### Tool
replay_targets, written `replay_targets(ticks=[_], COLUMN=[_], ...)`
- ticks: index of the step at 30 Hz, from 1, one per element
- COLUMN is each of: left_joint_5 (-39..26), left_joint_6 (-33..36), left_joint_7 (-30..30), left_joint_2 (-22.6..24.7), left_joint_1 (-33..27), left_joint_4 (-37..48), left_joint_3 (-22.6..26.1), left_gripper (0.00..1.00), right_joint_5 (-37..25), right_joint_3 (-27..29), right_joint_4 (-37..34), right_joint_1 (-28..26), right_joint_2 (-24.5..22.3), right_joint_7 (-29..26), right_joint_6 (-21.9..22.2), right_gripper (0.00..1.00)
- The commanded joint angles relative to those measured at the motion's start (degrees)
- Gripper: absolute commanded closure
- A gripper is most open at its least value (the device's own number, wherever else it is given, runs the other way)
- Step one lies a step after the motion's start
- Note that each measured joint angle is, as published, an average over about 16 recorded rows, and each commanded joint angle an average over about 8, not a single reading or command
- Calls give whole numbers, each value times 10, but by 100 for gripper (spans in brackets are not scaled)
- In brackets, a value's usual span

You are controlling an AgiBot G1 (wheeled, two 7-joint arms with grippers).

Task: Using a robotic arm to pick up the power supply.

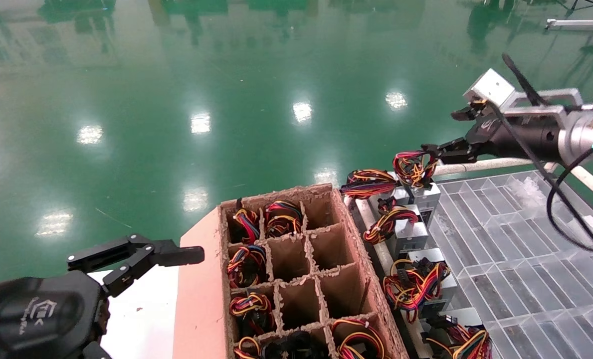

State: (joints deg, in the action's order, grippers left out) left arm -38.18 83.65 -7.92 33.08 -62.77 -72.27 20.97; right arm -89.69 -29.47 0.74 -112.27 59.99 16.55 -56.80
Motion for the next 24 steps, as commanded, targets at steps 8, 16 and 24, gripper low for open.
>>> replay_targets(ticks=[8,16,24], left_joint_5=[0,0,0], left_joint_6=[0,0,0], left_joint_7=[0,0,0], left_joint_2=[0,0,0], left_joint_1=[0,0,0], left_joint_4=[0,0,0], left_joint_3=[0,0,0], left_gripper=[0,0,0], right_joint_5=[77,151,210], right_joint_3=[22,42,59], right_joint_4=[117,230,321], right_joint_1=[82,160,223], right_joint_2=[-40,-79,-110], right_joint_7=[-44,-86,-120], right_joint_6=[-47,-91,-127], right_gripper=[0,0,0])
